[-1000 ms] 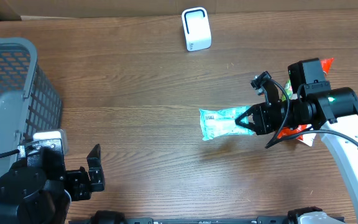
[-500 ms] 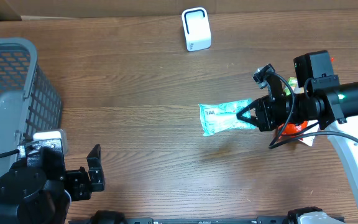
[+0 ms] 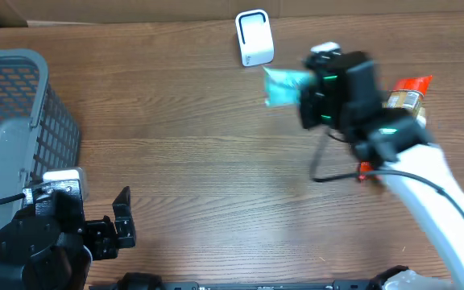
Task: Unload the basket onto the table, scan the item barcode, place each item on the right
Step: 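Carry the wipes pack to the white scanner and hold it there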
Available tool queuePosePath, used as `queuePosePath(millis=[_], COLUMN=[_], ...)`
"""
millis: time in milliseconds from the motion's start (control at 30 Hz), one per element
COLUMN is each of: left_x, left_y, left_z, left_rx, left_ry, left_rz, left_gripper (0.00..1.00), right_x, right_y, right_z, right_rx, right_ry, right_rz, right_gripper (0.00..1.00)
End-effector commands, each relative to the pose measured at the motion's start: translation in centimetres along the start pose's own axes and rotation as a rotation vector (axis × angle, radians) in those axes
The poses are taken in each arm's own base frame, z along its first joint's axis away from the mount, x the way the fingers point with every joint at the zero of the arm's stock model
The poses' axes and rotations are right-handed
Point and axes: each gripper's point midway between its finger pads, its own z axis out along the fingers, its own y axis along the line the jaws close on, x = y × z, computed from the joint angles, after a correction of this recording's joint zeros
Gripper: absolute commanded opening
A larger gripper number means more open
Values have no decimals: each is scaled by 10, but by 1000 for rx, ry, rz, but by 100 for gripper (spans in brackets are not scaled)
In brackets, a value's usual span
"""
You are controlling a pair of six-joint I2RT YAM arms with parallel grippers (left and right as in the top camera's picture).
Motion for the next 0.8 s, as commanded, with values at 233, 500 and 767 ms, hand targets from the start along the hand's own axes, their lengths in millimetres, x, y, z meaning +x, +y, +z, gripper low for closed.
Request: queuePosePath(millis=[233,500,767], left_x=[1,1,1], left_y=[-1,-1,-1], left_z=[3,3,3], left_rx=[3,3,3], left_ry=[9,9,9], left_rz=[-8,-8,-8], left_gripper=[100,99,100], right_x=[-74,-100,-85], right_y=[-28,-42,-62], right_z=[112,179,209], right_rx=[677,769,783], right_ry=[-178,-372,-368], right_rz=[-753,-1136,-1151], right_gripper=[4,4,4])
